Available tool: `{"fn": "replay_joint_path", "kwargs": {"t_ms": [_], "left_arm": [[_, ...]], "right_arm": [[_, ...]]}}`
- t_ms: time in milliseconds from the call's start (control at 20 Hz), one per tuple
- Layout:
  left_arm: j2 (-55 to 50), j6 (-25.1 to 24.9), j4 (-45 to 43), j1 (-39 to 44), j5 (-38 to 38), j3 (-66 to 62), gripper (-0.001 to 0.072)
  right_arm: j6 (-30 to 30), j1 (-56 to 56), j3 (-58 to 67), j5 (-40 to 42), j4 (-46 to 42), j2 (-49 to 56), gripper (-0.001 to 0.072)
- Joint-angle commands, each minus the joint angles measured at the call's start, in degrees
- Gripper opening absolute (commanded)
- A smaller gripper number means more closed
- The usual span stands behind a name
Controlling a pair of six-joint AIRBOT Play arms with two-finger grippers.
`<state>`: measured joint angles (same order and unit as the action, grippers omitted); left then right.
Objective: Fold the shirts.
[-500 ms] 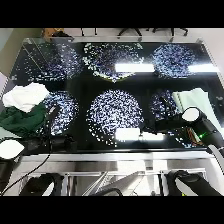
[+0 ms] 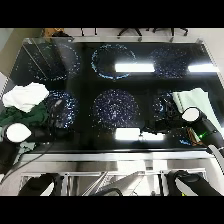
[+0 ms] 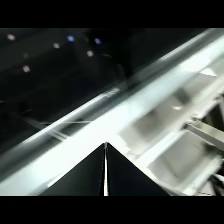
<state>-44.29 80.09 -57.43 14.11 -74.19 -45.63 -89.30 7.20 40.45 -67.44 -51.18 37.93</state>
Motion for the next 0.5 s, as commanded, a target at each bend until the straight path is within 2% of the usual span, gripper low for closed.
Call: {"fn": "replay_joint_path", "kwargs": {"t_ms": [0,50,100,150,250,450], "left_arm": [[-8.5,4.59,-22.64,0.0,-3.21,-13.86,0.0021],[-11.23,5.29,-29.4,0.0,-3.43,-18.53,0.0067],[-14.25,5.31,-36.35,0.0,-3.08,-23.39,0.0486],[-17.51,6.29,-43.25,-0.04,-1.75,-27.85,0.0686],[-24.44,6.34,-54.25,-1.25,1.57,-35.39,0.0687],[-39.1,6.34,-56.43,-10.8,7.69,-45.0,0.0688]], "right_arm": [[0.0,0.07,-0.04,-0.04,0.0,-0.04,0.0015],[-0.02,0.07,-0.04,-0.04,-0.02,-0.04,0.0016],[0.0,0.07,-0.04,-0.04,0.0,-0.04,0.0015],[-0.02,0.07,-0.04,-0.02,0.0,-0.04,0.0016],[-0.02,0.07,-0.04,-0.02,0.0,-0.04,0.0015],[0.0,0.04,-0.04,0.0,-0.02,-0.04,0.0015]]}}
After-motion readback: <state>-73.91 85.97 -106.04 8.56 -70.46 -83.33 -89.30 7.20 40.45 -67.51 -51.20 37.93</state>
